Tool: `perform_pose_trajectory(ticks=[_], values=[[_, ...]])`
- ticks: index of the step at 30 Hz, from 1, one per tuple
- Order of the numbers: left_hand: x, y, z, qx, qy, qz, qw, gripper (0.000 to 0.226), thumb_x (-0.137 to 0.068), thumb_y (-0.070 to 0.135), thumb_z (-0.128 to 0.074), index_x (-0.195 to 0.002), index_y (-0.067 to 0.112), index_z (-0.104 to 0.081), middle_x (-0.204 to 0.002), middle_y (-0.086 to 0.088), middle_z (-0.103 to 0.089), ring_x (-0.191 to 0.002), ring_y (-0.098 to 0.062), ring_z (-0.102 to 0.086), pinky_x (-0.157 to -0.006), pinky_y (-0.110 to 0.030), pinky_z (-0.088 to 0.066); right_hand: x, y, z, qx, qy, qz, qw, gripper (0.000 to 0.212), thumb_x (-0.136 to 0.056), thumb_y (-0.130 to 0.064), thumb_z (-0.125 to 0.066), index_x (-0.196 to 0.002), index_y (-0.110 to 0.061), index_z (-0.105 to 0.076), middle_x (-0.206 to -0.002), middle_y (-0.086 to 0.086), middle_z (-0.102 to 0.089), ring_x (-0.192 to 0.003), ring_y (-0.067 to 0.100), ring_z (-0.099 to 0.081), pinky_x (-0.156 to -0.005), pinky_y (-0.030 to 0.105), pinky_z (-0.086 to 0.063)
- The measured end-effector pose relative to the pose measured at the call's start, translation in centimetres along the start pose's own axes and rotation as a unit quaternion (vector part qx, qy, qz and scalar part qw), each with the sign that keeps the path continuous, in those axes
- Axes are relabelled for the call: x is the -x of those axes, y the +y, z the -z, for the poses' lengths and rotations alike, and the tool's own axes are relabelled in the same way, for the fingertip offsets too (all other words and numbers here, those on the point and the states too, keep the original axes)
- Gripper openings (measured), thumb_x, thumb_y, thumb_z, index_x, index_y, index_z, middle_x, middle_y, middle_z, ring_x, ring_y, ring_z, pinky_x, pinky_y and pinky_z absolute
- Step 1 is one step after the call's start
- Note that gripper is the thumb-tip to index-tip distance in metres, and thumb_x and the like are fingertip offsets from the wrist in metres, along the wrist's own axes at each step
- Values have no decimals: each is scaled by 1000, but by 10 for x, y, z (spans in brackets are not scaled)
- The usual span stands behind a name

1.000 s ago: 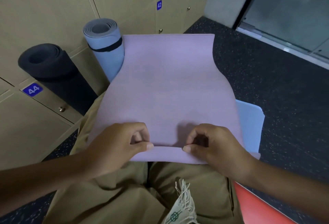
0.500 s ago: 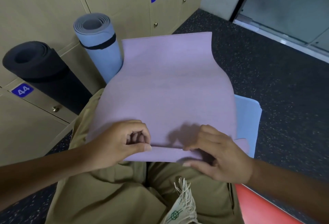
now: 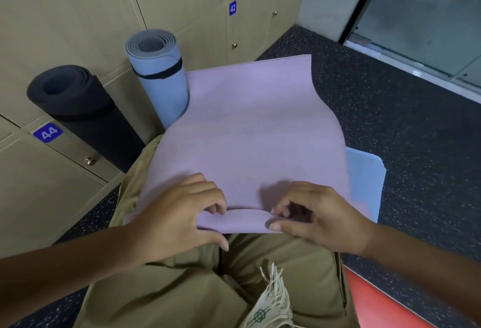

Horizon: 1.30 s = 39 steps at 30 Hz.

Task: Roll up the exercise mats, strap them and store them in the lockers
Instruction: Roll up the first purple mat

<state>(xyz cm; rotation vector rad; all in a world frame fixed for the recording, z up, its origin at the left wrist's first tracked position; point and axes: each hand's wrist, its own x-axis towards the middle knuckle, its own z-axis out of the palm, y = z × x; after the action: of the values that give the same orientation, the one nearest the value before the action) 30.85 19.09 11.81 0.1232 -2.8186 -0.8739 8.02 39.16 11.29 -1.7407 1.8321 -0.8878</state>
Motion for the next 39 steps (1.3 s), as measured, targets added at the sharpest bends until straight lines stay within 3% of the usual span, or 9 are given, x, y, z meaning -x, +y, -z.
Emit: perform_pose_trajectory(ticks=[6, 11, 17, 23, 25, 29, 31, 36, 39], values=[[4, 2, -5, -49, -1, 17, 999, 32, -81, 63, -68, -82, 31, -62, -80, 22, -57, -84, 1, -48, -71, -19, -42, -4, -3, 4, 42, -25, 22, 999, 28, -91, -48, -73, -97, -21, -67, -88, -12, -58, -80, 3, -56, -71, 12, -43], [5, 24, -11, -180, 3, 10, 984, 28, -90, 46, -57, -75, 23, -59, -73, 12, -55, -79, -12, -50, -68, -26, -33, 7, 4, 2, 106, -19, 70, 992, 52, -81, -59, -79, -109, -16, -70, -101, -7, -60, -92, 8, -59, -82, 19, -49], [5, 12, -14, -43, -21, 139, 989, 21, -91, 51, -60, -84, 31, -56, -78, 18, -53, -79, -3, -48, -67, -20, -33, 2, -6, 0, 180, -7, 59, 982, 38, -89, -57, -67, -98, -21, -67, -90, -9, -59, -83, 8, -54, -77, 19, -42], [-1, -2, -4, -13, -69, 178, 982, 22, -96, 56, -51, -89, 37, -59, -85, 19, -64, -86, -1, -59, -73, -19, -42, 1, -26, -14, 316, 62, 6, 947, 36, -94, -54, -49, -83, -23, -65, -77, -5, -60, -70, 23, -60, -63, 35, -47], [-3, -9, 1, -2, -81, 165, 983, 30, -94, 62, -48, -90, 36, -62, -83, 22, -65, -87, 1, -60, -71, -17, -42, -1, -24, -15, 307, 73, 3, 949, 35, -97, -50, -48, -82, -22, -63, -76, -5, -57, -67, 21, -59, -61, 31, -42], [-7, -20, 7, 31, -85, 140, 986, 46, -85, 76, -41, -89, 36, -64, -85, 22, -68, -84, -1, -63, -70, -19, -45, -6, -8, -8, 201, 20, 16, 979, 34, -103, -50, -48, -95, -23, -67, -83, -7, -56, -76, 16, -61, -64, 33, -49], [-9, -23, 9, 37, -84, 134, 987, 44, -85, 75, -44, -88, 36, -65, -85, 22, -68, -81, -2, -64, -71, -25, -49, -10, -3, -4, 169, 11, 16, 985, 31, -102, -49, -52, -98, -24, -69, -84, -10, -57, -77, 13, -61, -66, 32, -50], [-9, -20, 7, -3, -68, 74, 995, 37, -90, 71, -44, -89, 37, -57, -84, 20, -60, -79, -3, -58, -66, -18, -42, -14, 0, -1, 149, 4, 7, 989, 28, -99, -50, -57, -97, -24, -68, -86, -14, -58, -78, 8, -61, -69, 31, -51], [-6, -18, 5, -62, -67, 25, 995, 45, -89, 78, -44, -91, 34, -54, -83, 19, -55, -74, -5, -53, -64, -18, -38, -15, -1, 2, 101, 39, -33, 994, 33, -90, -55, -70, -105, -27, -61, -102, -21, -55, -80, 1, -57, -73, 17, -46]])
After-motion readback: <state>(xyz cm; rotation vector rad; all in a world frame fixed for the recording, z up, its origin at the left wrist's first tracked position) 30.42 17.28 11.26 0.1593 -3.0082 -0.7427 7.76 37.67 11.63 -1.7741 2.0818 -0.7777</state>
